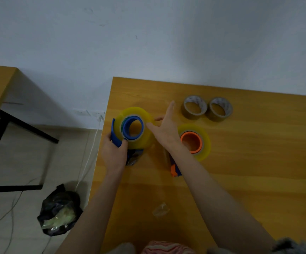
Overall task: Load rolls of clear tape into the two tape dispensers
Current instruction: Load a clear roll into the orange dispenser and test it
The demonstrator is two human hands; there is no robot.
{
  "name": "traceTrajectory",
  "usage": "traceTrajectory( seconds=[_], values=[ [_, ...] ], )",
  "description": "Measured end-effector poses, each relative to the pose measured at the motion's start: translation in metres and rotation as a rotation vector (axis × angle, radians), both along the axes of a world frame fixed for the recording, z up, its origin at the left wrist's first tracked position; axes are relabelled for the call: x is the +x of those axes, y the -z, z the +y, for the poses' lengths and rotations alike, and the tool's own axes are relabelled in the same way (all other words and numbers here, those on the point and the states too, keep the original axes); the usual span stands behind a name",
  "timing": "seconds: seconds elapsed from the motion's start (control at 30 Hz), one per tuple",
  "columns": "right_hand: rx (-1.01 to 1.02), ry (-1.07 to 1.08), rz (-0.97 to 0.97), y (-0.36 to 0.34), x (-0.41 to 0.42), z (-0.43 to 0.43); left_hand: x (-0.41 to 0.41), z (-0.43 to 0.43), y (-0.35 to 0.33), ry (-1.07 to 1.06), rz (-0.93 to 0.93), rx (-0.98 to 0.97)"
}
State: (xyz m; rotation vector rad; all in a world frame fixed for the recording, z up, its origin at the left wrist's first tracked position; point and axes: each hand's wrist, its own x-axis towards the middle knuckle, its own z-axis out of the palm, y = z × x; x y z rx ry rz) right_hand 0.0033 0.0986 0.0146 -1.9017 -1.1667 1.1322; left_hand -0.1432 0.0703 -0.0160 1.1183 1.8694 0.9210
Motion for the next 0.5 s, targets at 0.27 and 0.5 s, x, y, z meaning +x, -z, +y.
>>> traceTrajectory(
  seconds=[0.27, 0.5],
  values=[
    [-0.055, -0.169, -0.212, 0.011, -0.007, -0.027, -0.007, -0.012, 0.002, 0.1, 0.164, -0.013],
    [0.128, -0.155, -0.357, -0.006, -0.006, -0.034, 0.0, -0.013, -0.009, 0.128, 0.242, -0.053]
  ],
)
